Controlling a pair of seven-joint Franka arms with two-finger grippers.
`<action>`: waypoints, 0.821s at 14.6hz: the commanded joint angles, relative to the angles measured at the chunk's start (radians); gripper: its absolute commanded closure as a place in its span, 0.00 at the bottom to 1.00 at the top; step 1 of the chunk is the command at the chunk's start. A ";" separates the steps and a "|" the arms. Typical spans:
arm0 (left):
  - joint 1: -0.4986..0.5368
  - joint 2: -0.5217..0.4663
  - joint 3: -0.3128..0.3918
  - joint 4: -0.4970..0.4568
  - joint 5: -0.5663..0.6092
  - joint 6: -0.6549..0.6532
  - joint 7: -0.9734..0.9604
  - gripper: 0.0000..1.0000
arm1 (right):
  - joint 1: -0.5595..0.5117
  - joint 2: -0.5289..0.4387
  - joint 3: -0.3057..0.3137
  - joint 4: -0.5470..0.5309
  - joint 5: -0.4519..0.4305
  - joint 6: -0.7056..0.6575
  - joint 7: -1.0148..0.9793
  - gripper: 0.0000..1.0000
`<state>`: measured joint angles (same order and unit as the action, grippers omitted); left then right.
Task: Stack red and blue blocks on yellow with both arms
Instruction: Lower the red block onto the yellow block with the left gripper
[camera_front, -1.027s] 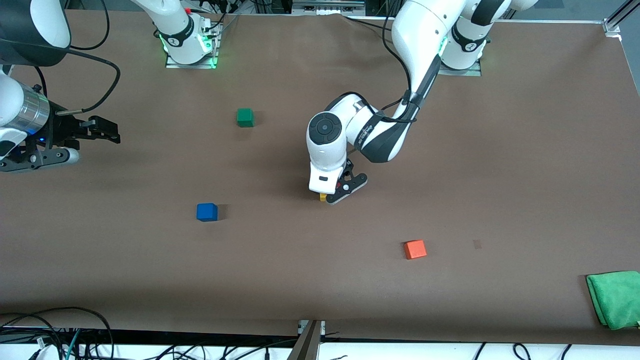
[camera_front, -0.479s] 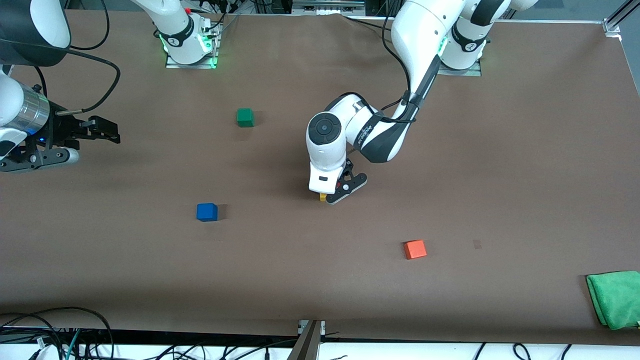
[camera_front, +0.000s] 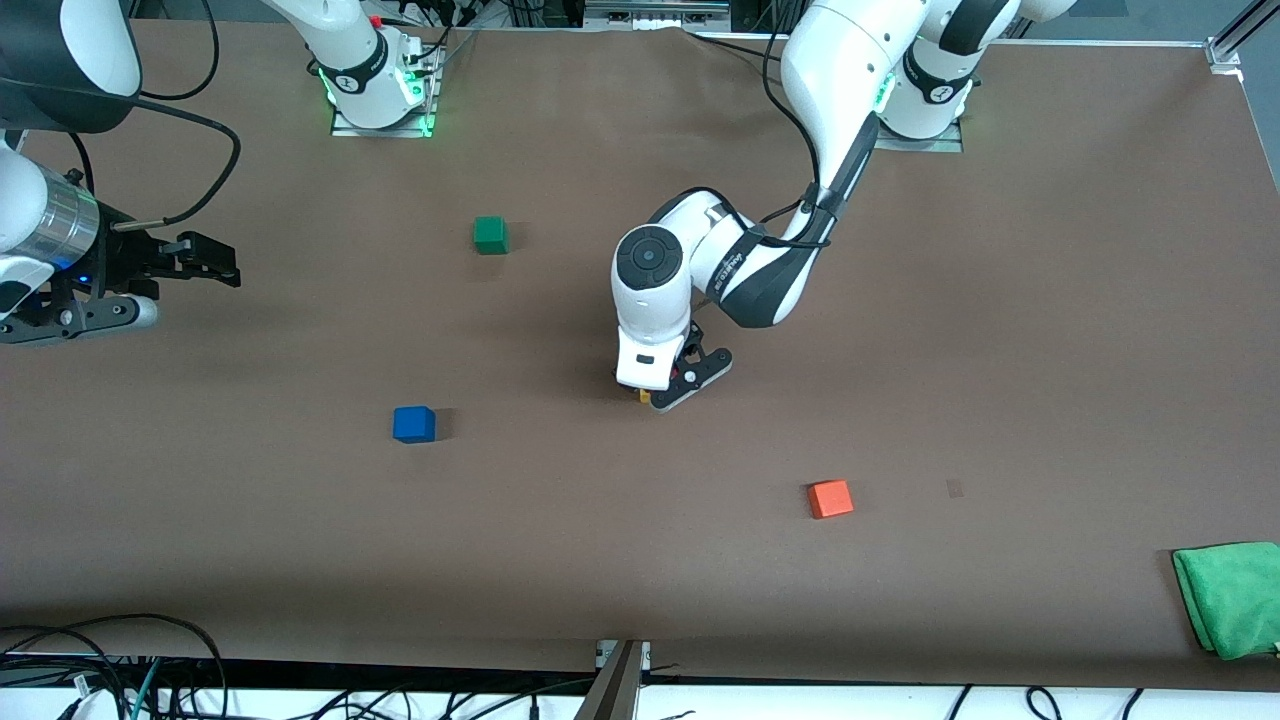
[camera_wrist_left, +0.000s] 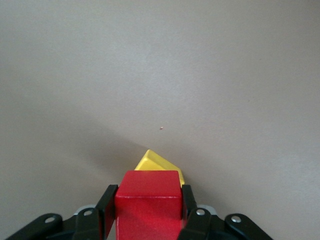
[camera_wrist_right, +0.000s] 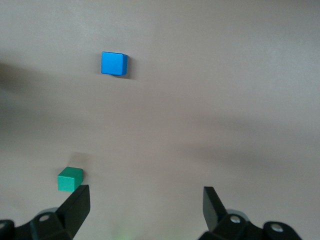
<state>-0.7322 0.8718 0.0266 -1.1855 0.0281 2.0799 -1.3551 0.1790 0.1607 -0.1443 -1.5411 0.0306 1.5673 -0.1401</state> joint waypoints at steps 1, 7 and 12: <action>-0.012 0.047 0.012 0.073 0.024 -0.014 -0.029 1.00 | -0.010 0.013 0.005 0.027 0.006 -0.007 -0.010 0.00; -0.012 0.041 0.012 0.070 0.033 -0.026 -0.027 1.00 | -0.010 0.013 0.005 0.027 0.006 -0.007 -0.010 0.00; -0.007 0.021 0.010 0.069 0.067 -0.069 0.005 1.00 | -0.010 0.013 0.005 0.027 0.006 -0.007 -0.010 0.00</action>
<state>-0.7327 0.8966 0.0290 -1.1452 0.0607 2.0457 -1.3612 0.1789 0.1607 -0.1443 -1.5411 0.0306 1.5673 -0.1401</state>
